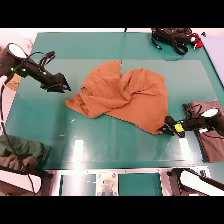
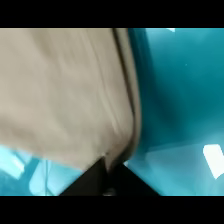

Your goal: Fold the shirts.

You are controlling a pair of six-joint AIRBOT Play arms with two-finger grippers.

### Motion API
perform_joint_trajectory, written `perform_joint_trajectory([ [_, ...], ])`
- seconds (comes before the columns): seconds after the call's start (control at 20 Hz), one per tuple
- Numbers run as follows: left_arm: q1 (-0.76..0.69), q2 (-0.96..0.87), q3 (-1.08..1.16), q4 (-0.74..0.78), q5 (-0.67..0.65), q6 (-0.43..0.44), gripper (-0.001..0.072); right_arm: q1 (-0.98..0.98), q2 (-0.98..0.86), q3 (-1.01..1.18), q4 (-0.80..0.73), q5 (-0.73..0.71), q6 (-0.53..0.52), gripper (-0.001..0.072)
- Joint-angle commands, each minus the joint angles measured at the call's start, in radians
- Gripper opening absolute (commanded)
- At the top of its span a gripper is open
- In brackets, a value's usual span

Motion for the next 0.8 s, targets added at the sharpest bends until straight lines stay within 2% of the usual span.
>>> perform_joint_trajectory([
  [0.0,0.01,-0.001,0.003,-0.021,-0.024,-0.001,0.0503,0.041,0.001,0.037,0.049,-0.13,-0.059,0.0016],
  [0.05,0.01,-0.001,0.003,-0.02,-0.045,-0.001,0.0503,0.024,0.001,0.083,0.003,-0.097,-0.056,0.0016],
  [0.2,0.01,-0.001,-0.001,-0.02,-0.085,-0.007,0.0503,-0.083,0.002,0.221,-0.193,-0.028,0.063,0.0016],
  [0.4,0.004,-0.001,-0.112,-0.128,-0.074,-0.015,0.0503,-0.185,0.0,0.267,-0.204,-0.029,0.073,0.0016],
  [0.6,-0.067,-0.001,-0.347,-0.217,0.053,0.05,0.0494,-0.169,0.0,0.266,-0.2,-0.029,0.05,0.0016],
  [0.75,-0.171,-0.001,-0.47,-0.303,0.224,0.117,0.0494,-0.156,0.0,0.266,-0.2,-0.029,0.05,0.0015],
])
